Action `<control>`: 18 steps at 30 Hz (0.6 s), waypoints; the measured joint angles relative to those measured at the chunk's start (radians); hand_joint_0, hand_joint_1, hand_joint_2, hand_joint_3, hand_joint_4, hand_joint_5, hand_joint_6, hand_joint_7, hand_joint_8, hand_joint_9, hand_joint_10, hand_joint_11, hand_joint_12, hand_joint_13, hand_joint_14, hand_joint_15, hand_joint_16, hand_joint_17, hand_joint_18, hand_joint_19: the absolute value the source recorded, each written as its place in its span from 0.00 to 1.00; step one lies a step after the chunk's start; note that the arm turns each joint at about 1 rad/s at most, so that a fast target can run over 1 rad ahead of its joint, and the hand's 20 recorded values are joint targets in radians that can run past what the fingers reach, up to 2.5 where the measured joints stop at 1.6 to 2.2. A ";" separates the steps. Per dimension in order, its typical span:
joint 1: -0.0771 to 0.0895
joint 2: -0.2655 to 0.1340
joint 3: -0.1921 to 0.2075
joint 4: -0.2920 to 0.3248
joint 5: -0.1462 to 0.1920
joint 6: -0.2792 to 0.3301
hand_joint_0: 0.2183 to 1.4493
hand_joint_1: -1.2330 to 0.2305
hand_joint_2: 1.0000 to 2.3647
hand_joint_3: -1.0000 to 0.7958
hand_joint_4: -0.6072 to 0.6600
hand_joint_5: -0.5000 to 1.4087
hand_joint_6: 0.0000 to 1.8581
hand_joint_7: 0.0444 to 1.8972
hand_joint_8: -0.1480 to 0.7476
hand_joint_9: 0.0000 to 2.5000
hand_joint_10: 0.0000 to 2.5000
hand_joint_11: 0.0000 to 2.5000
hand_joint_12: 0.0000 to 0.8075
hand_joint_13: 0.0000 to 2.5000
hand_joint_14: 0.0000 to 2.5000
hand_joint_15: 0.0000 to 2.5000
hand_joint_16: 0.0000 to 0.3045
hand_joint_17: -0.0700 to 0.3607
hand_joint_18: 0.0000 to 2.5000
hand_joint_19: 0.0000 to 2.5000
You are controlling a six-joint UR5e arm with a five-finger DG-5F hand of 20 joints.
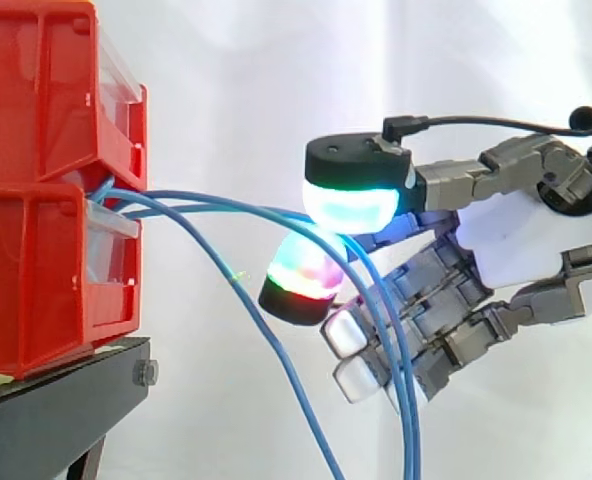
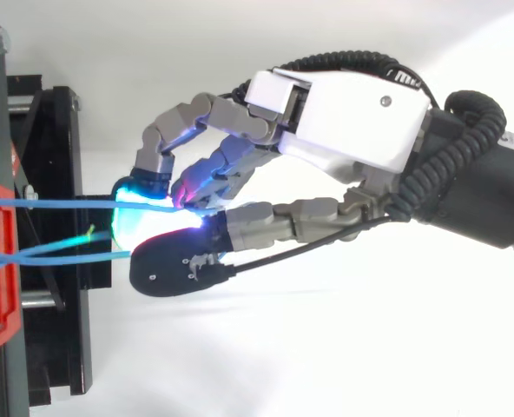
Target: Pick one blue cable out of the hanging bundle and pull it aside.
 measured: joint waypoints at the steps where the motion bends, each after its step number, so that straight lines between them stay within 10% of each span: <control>1: 0.000 0.000 0.000 -0.008 0.000 0.003 0.29 0.35 0.01 0.40 0.51 0.19 0.49 0.40 0.47 0.33 0.01 0.26 0.44 0.29 0.01 0.19 0.17 0.43 0.28 0.21; 18: 0.001 0.000 0.001 -0.050 -0.001 0.038 0.30 0.36 0.01 0.40 0.53 0.19 0.49 0.41 0.47 0.44 0.01 0.40 0.44 0.31 0.01 0.21 0.17 0.43 0.29 0.21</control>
